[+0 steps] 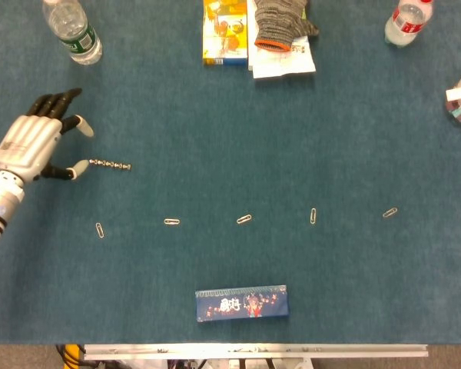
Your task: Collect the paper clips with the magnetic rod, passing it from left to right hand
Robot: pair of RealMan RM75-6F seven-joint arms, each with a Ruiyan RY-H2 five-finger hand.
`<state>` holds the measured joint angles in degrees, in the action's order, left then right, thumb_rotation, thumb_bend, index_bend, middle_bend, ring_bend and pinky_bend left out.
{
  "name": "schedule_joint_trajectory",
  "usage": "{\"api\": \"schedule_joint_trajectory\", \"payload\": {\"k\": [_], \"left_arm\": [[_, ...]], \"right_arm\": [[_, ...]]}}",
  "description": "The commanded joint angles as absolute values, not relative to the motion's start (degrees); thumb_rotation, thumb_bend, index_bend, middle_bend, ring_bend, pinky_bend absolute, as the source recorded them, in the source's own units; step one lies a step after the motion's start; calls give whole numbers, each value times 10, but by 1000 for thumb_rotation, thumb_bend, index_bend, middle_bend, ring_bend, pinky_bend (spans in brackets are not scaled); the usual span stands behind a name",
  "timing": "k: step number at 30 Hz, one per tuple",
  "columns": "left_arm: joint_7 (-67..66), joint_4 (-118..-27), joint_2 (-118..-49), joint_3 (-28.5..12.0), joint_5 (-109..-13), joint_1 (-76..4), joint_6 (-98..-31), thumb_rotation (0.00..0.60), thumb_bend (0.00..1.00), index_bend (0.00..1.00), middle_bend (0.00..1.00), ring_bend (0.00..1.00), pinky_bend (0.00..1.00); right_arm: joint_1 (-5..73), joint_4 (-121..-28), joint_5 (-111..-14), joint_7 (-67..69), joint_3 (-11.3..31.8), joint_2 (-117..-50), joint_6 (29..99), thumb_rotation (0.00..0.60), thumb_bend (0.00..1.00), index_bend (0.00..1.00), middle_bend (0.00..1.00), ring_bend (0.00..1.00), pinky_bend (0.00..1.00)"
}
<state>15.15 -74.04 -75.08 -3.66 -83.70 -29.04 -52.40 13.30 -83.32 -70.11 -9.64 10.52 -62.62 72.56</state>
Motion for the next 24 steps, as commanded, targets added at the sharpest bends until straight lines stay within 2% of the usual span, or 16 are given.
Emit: {"api": "schedule_joint_trajectory", "payload": {"k": [1, 12, 24], "left_arm": [[158, -726, -764, -31, -841, -300, -514, 600, 273, 361, 0, 0, 0], [173, -663, -801, -13, -848, -326, -482, 600, 273, 362, 0, 0, 0], [172, -653, -804, 2, -850, -329, -481, 600, 273, 415, 0, 0, 0]], "right_arm": [[132, -834, -700, -97, 104, -625, 726, 600, 25, 577, 414, 321, 274], [129, -827, -690, -92, 106, -618, 727, 600, 24, 577, 414, 321, 274], [131, -806, -690, -74, 104, -632, 720, 600, 24, 577, 414, 321, 274]]}}
